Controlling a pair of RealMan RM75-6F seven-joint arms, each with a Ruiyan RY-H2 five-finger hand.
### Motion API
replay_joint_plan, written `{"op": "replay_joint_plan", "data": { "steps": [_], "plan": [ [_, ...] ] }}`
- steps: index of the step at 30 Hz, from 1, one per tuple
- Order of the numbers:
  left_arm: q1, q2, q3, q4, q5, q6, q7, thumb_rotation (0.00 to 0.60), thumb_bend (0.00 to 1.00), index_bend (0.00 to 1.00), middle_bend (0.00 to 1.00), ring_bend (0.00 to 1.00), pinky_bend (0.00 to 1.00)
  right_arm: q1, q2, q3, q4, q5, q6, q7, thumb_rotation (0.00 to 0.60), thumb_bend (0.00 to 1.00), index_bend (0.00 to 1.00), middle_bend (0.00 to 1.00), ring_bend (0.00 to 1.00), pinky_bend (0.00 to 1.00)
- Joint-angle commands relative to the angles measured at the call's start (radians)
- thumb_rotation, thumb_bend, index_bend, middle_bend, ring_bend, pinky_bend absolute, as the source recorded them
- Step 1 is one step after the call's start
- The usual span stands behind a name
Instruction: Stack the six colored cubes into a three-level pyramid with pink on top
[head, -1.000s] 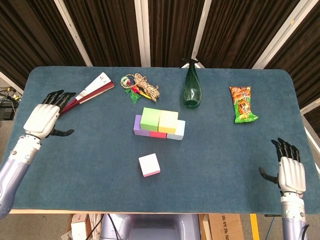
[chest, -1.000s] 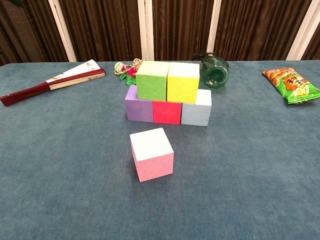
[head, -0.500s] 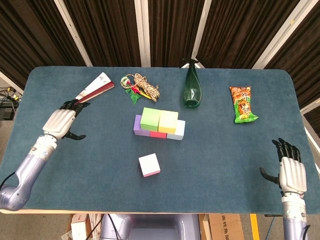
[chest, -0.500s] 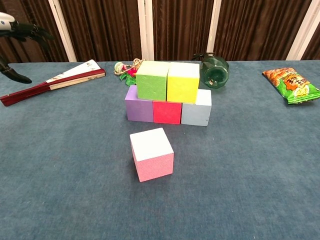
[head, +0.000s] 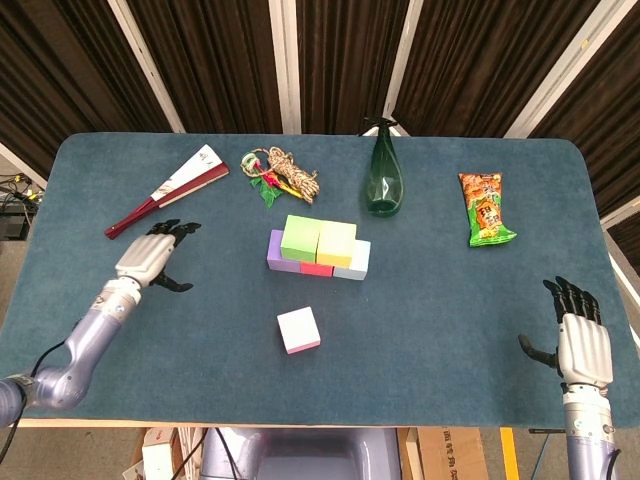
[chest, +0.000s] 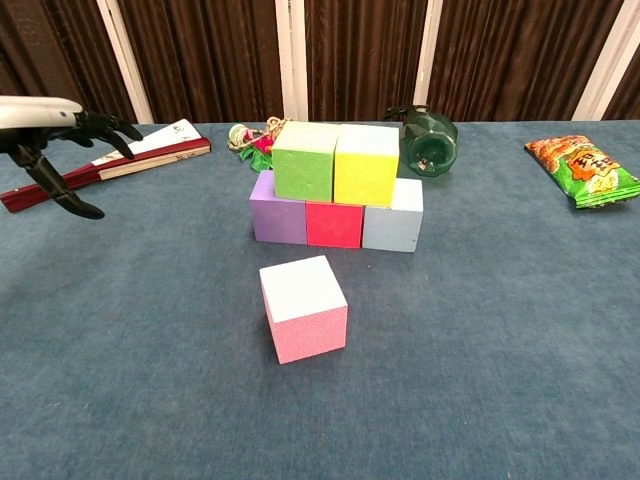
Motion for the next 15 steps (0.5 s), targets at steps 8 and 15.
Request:
{"op": "replay_joint_plan", "data": {
  "steps": [8,15],
  "plan": [
    [-0.043,-0.103,-0.023,0.072,-0.049,-0.083,0.005,0.6,0.2,0.13,0.14,0.0,0.0,0.0,-0.001,0.0,0.002,0.0,0.001,0.001,0.6,0.27,0.15,0.1,0.08,0.01],
    [-0.083,-0.162,-0.036,0.111,-0.108,-0.119,0.043,0.6,0.2,0.12,0.13,0.0,0.0,0.002,-0.001,0.0,0.004,0.001,-0.002,0.003,0.6,0.27,0.15,0.1,0.08,0.01]
  ]
}}
